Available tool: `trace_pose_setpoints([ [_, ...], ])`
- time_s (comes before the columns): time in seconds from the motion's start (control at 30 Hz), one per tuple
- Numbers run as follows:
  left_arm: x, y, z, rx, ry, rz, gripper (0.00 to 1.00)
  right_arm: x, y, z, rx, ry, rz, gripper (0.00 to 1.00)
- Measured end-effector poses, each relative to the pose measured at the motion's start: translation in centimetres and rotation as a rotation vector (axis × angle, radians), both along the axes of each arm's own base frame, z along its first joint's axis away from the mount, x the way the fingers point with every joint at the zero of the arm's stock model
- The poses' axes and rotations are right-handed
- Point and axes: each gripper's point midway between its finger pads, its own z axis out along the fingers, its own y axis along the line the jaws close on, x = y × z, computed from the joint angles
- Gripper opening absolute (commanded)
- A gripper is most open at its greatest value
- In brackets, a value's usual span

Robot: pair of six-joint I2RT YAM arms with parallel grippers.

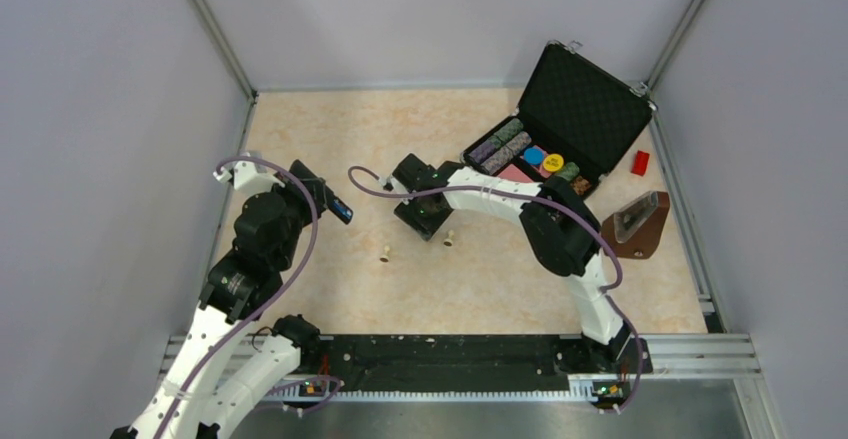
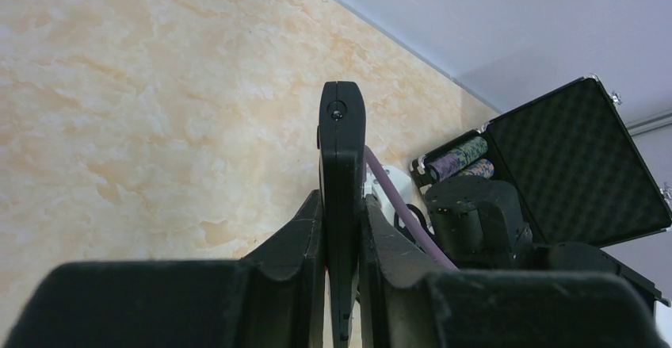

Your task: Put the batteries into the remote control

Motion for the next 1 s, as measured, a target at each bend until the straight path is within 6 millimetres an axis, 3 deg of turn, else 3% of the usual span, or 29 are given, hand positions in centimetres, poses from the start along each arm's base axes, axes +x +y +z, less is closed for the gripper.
trace_pose_setpoints([
  [0.4,0.0,0.1,-0.2,0.003,0.004,0.003,0.00,-0.5,-0.3,-0.2,-0.044,0.038,0.004,0.32],
  [0.83,0.0,0.0,-0.4,0.005,0.010,0.002,0.00,-0.3,-0.2,0.0,-0.022,0.018,-0.030,0.31],
  [1.0,0.0,0.0,-0.5,0.006,0.013,0.001,0.00,-0.2,-0.2,1.1,0.004,-0.007,-0.051,0.31],
])
